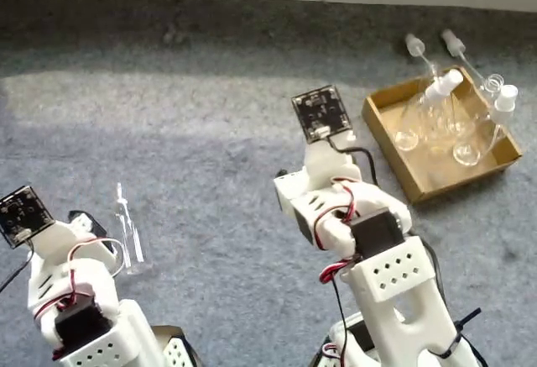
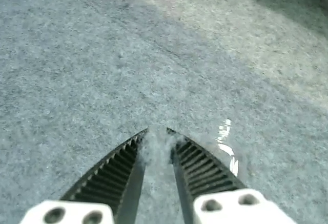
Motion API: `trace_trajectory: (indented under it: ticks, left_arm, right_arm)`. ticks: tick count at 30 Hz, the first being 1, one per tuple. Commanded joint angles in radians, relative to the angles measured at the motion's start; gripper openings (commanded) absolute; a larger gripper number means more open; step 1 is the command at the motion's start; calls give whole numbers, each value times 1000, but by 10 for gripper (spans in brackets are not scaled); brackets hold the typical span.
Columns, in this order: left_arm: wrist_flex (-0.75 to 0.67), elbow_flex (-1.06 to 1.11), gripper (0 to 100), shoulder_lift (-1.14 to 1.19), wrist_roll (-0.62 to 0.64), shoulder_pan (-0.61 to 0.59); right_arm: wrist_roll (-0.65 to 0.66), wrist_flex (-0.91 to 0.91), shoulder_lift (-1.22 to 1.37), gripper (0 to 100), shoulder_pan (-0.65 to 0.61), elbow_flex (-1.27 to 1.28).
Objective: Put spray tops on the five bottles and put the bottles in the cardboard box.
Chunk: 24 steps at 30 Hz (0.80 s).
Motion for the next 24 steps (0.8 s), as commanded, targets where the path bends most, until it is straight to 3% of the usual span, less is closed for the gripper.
trace_trajectory:
  ticks: [1,7,12,19,24]
  left_arm:
    - [-48,-10,7,-8,12,-99]
    - [-51,-8,5,-8,11,-76]
    - [-49,-18,5,-8,6,-77]
    - [17,7,5,-8,-221,-165]
    - [21,67,5,-8,-256,-225]
  right_arm:
    - [-28,-4,8,314,-97,-101]
    - [-114,45,280,314,-114,-343]
    - [-114,216,530,314,-225,-579]
    - [-109,295,763,314,-315,-812]
    - [-115,289,862,314,-394,-892]
